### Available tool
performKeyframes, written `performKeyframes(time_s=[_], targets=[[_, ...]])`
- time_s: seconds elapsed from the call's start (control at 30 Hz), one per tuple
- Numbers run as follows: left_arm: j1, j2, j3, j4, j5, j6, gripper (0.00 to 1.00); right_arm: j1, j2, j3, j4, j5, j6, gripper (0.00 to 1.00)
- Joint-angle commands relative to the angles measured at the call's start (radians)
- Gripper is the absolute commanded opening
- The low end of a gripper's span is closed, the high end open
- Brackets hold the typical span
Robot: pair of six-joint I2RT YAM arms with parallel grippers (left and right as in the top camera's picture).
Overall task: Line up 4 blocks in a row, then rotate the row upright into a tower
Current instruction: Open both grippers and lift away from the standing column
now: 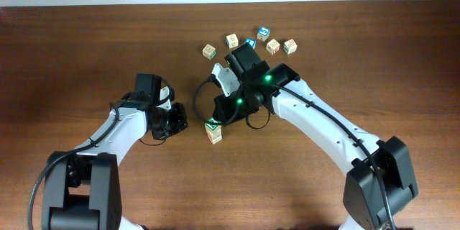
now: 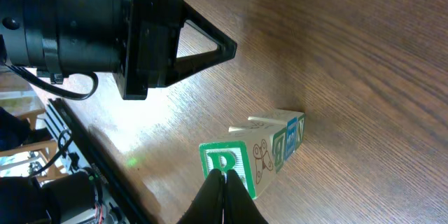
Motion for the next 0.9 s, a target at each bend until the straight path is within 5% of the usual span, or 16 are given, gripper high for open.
performKeyframes(time_s=[0.0, 0.13, 0.2, 0.27, 0.3, 0.33, 0.37, 0.4, 0.87], targets=[[0.01, -0.031, 0.031, -0.001, 0.004, 0.045, 0.0, 0.002, -0.018, 0.054, -0.033, 0.017, -0.01, 0.04], [0.045, -0.144, 0.229, -0.166, -0.05, 0.164, 0.0, -0.045, -0.066, 0.328, -0.277, 0.188, -0.064, 0.05], [0.048, -0.224, 0.356, -0.25, -0.114, 0.221, 0.08, -0.081, -0.077, 0.545, -0.456, 0.306, -0.087, 0.15], [0.048, -0.298, 0.44, -0.301, -0.151, 0.242, 0.35, -0.108, -0.079, 0.694, -0.576, 0.392, -0.086, 0.33], [0.048, -0.32, 0.454, -0.306, -0.151, 0.241, 0.64, -0.123, -0.079, 0.778, -0.646, 0.436, -0.085, 0.43], [0.048, -0.363, 0.464, -0.305, -0.151, 0.241, 0.9, -0.14, -0.079, 0.871, -0.717, 0.47, -0.079, 0.59], [0.048, -0.414, 0.464, -0.306, -0.151, 0.241, 1.0, -0.161, -0.081, 0.994, -0.805, 0.497, -0.078, 0.81], [0.048, -0.443, 0.464, -0.31, -0.151, 0.241, 0.99, -0.181, -0.09, 1.106, -0.853, 0.513, -0.079, 0.98], [0.048, -0.492, 0.463, -0.344, -0.151, 0.241, 0.99, -0.193, -0.461, 1.18, -0.852, 0.514, -0.079, 0.98]])
